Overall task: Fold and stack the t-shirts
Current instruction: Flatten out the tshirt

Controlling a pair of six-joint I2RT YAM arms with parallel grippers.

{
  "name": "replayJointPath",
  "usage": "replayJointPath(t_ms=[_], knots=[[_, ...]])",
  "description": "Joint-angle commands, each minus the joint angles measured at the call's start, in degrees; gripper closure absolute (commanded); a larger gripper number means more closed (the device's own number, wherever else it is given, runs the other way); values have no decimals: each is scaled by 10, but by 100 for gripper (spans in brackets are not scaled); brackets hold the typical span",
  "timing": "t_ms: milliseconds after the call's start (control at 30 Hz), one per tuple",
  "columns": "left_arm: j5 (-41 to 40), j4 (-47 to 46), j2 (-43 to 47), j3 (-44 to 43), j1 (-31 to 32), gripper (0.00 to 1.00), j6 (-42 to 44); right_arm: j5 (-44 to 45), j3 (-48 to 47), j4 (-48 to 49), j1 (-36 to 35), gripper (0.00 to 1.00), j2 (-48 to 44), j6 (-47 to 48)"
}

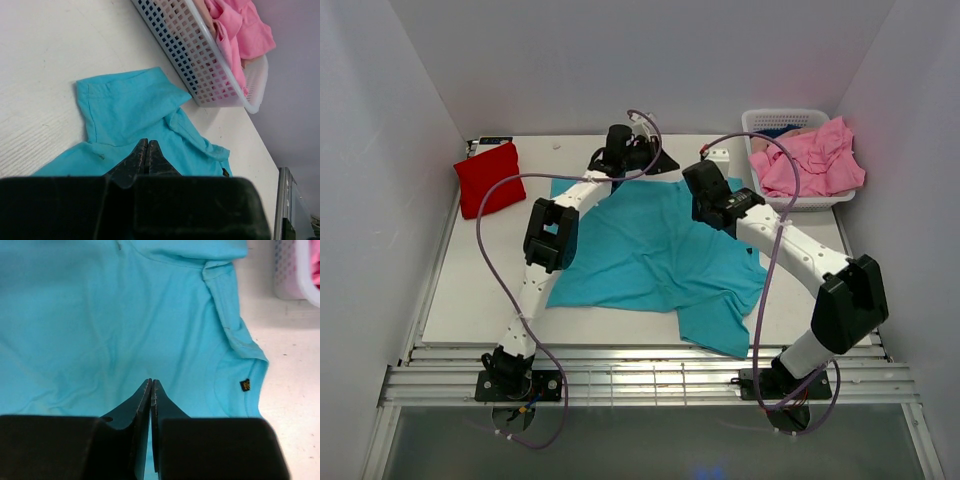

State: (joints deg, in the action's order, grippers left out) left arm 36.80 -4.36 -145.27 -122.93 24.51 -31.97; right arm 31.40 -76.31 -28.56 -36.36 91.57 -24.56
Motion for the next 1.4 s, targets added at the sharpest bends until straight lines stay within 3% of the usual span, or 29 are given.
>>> replayJointPath(t_ms=[0, 200, 367, 600, 667, 767, 967, 1367], knots=[[69, -35, -38, -50, 4, 100, -48, 48, 12, 19, 4, 92, -76, -1], [48, -44, -77, -71, 21, 100, -49, 68, 18, 57, 23, 92, -112, 33], [-1, -38, -49, -19, 30, 100, -21, -10, 7, 121, 87, 92, -22, 66], [-112, -19, 81, 106, 31, 100, 55, -96, -134, 144, 139, 92, 169, 111], [-188, 14, 128, 134, 32, 100, 66, -108, -181, 143, 150, 92, 219, 117], [-287, 41, 195, 189, 32, 100, 82, -126, -228, 141, 167, 92, 271, 121], [-378, 66, 292, 285, 27, 100, 99, -155, -299, 123, 195, 92, 348, 123], [-348, 51, 445, 451, 25, 100, 45, -194, -363, 83, 216, 92, 435, 109]])
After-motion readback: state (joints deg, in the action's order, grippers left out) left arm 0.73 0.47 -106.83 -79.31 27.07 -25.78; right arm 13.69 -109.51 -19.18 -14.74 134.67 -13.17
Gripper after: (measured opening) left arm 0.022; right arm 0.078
